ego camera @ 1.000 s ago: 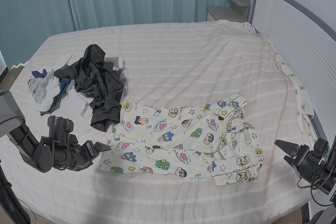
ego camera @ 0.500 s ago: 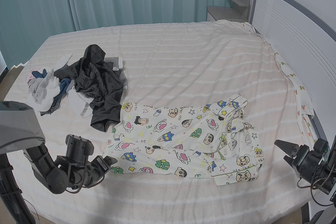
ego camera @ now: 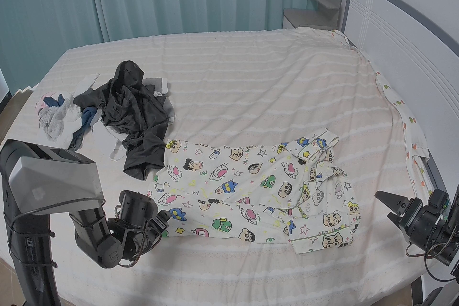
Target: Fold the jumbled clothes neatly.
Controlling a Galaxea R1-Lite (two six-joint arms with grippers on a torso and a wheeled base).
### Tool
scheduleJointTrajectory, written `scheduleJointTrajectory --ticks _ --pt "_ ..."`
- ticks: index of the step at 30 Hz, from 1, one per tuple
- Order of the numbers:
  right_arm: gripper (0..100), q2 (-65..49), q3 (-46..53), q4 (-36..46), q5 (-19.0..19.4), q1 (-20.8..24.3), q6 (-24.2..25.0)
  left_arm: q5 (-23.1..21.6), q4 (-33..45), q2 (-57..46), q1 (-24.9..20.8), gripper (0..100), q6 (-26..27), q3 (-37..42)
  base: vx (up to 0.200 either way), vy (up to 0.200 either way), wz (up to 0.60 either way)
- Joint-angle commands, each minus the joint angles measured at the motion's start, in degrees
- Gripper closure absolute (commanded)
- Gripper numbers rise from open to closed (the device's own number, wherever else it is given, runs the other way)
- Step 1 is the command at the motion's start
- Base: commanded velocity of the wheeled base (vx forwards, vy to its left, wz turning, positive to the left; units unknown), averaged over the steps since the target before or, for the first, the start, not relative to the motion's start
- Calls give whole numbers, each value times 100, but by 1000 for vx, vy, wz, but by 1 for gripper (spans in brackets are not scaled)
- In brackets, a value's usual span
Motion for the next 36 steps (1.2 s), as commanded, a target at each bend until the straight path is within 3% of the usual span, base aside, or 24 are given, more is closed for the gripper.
scheduleJointTrajectory --ticks 1,6,7,13,18,24,31,36 --pt "0 14 101 -2 1 2 3 56 -10 281 6 0 -7 -295 0 0 0" --pt "0 32 101 -2 1 2 3 65 -10 281 -3 0 2 -515 0 0 0" --pt "0 49 101 -2 10 11 3 65 -10 281 -3 100 11 -523 0 0 0" --pt "0 409 101 -2 467 19 -15 249 -46 360 -3 100 2 -611 0 0 0" --pt "0 1297 101 -11 511 37 187 478 -424 457 50 100 -25 -515 0 0 0" --pt "0 2659 -13 -55 353 468 1242 486 -1417 448 50 100 2 -84 0 0 0" --pt "0 3837 -259 -301 -201 722 1365 460 -2313 422 94 100 55 505 0 0 0" --pt "0 4312 -540 -301 -227 863 1471 451 -2586 378 94 100 72 707 0 0 0"
